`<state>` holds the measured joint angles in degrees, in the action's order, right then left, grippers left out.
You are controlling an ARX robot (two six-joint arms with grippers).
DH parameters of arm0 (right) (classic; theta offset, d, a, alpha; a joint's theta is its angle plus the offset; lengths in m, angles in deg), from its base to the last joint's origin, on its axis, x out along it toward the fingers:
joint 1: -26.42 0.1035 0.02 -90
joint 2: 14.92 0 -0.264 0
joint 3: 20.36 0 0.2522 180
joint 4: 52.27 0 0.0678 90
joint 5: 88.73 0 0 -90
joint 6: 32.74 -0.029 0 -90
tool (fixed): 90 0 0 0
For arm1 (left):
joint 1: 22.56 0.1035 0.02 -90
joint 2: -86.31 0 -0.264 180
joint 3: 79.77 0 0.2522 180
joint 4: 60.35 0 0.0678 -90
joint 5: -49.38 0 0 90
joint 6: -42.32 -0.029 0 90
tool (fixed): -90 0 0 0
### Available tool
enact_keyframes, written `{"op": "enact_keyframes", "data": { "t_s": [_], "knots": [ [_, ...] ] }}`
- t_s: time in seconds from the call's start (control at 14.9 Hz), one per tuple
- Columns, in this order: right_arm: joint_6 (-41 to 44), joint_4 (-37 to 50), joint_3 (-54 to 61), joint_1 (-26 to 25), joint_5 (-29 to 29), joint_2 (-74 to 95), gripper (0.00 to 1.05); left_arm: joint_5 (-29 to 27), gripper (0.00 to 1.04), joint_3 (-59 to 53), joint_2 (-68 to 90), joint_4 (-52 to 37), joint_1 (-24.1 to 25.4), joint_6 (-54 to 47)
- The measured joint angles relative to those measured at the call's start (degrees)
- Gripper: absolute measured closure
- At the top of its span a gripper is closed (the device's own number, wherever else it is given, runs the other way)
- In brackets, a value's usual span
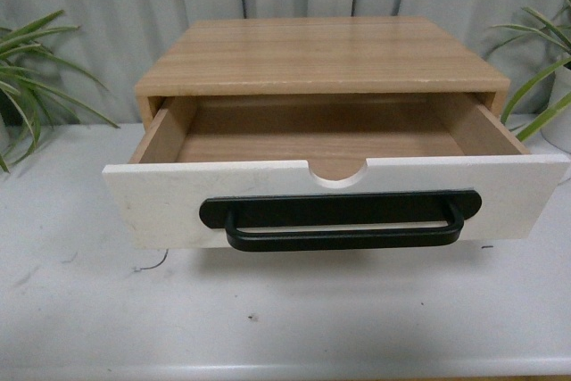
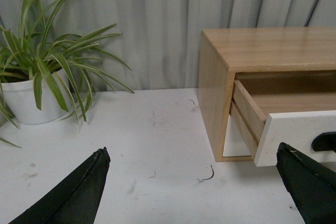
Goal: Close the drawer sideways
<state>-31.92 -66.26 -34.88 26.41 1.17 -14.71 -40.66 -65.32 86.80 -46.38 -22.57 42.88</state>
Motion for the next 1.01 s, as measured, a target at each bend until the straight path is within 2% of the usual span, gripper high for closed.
{"op": "enact_keyframes", "data": {
  "t_s": [1.01],
  "knots": [
    [0.0, 0.0, 0.0, 0.0, 0.0, 0.0, 0.06, 0.0, 0.07, 0.0, 0.0, 0.0, 0.0, 0.0]
  ]
}}
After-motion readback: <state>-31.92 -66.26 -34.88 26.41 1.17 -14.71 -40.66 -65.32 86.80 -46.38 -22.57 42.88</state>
